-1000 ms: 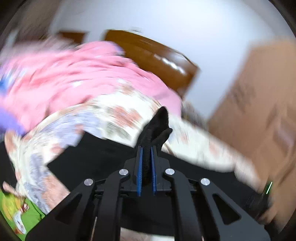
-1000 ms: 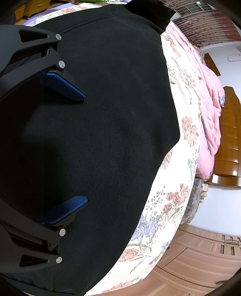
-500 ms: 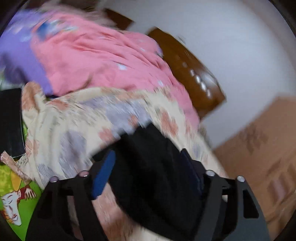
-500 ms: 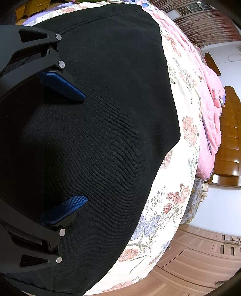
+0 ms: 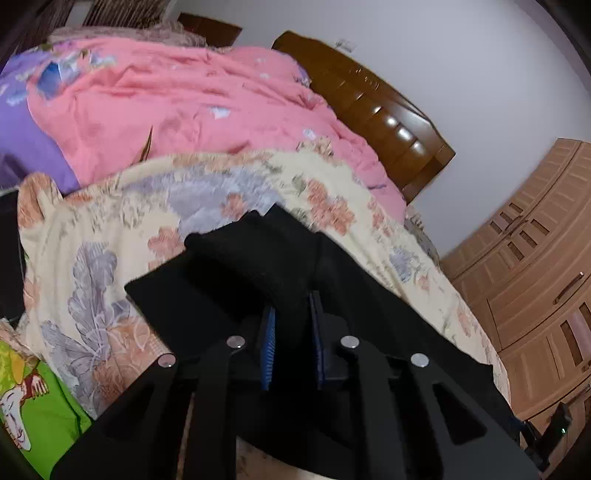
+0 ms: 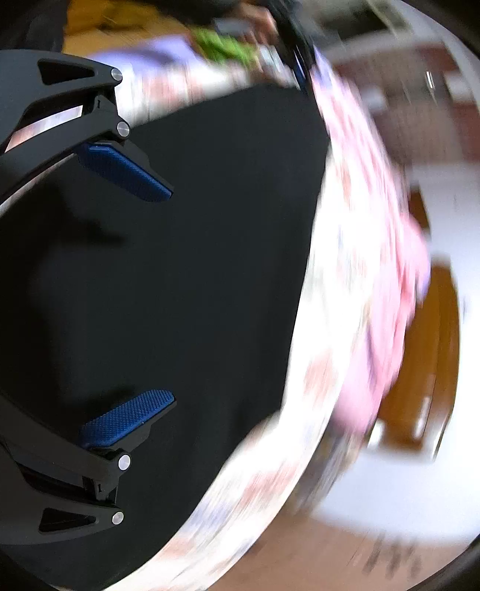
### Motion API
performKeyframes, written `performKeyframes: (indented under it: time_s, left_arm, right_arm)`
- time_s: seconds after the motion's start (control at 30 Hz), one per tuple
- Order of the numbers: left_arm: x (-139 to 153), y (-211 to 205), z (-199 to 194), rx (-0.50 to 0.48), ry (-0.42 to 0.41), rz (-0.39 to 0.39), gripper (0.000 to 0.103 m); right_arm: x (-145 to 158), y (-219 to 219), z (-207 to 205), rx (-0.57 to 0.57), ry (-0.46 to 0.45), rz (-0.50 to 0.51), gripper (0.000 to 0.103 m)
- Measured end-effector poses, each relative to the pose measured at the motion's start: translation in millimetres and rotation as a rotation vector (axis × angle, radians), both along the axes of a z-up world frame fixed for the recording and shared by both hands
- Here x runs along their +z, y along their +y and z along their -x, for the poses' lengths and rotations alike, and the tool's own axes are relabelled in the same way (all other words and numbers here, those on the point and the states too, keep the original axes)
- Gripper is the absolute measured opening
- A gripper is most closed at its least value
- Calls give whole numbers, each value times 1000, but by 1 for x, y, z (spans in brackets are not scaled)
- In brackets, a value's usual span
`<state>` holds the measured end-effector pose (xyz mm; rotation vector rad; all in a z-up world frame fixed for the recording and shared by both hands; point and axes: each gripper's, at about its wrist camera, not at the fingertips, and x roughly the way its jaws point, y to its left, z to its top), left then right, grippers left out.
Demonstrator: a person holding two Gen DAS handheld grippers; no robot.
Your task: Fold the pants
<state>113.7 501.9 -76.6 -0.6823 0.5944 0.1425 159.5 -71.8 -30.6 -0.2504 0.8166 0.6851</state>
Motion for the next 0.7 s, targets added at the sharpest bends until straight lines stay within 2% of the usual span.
performKeyframes:
  time_s: [0.07,0.1,0.13,0.2,0.3,0.4,0.47,0.57,0.63,0.67,0.7]
  left_arm:
    - [15,-5,2,4,-29,3,15]
    - [22,-8,4,1,-38,5,15]
    - [32,-11,5,-6,-46,0,15]
    - [52,-17,4,-14,-57,-9,15]
    - [74,-22,1,-31,-60,-11,15]
    - [83,-22,-3,-37,-48,-20,15]
    - [83,-21,-4,-44,-50,-13,15]
    - [81,-21,-1,-50,-56,-8,15]
    - [79,-20,1,-48,-55,-11,15]
    - [77,-19,1,-51,-55,-5,15]
    - [76,-19,1,-50,-52,-5,15]
  right_arm:
    - [-1,51,16,154,-10,5,98]
    - [-3,69,21,202,-10,13,93]
    - [-5,95,28,277,-23,32,83]
    - [-9,135,40,371,-75,67,78]
    - [-11,173,48,437,-105,70,78]
    - [-18,199,61,474,-227,174,71]
    - [-25,205,68,484,-261,213,70]
    - [-36,213,74,451,-341,291,49]
    - [-41,213,70,415,-363,319,25]
    - [-41,212,70,405,-367,317,22]
    - [-40,210,68,403,-367,295,14]
